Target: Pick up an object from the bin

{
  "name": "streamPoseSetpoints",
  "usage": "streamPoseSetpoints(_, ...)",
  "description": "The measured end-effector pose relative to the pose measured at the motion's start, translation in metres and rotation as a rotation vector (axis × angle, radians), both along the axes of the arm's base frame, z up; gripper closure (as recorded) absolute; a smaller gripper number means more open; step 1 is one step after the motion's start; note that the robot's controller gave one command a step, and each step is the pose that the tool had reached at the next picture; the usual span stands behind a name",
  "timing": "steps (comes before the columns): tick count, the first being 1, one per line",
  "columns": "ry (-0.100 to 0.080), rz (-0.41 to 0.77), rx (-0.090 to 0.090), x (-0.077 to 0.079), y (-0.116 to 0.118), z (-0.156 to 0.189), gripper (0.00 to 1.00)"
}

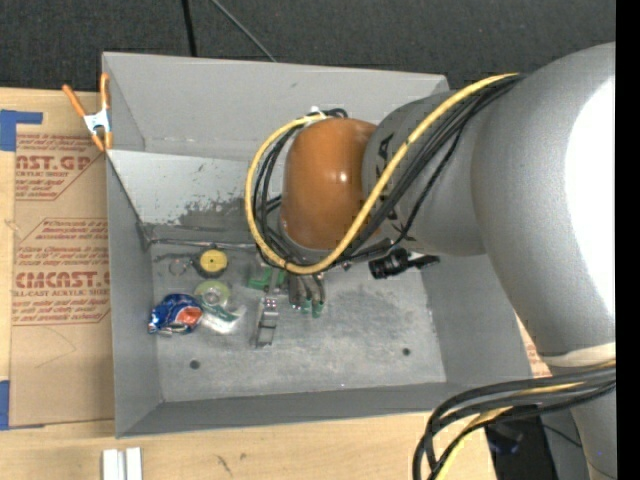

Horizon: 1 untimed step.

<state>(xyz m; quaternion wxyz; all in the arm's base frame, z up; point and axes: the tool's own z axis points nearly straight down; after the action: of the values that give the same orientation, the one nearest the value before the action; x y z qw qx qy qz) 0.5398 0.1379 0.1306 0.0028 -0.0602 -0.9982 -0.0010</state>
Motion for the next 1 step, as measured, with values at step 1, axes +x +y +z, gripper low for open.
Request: streamPoseSetpoints(1, -0.005, -0.025, 0.001, 0.0054, 0.0729, -0.0452, 0.00)
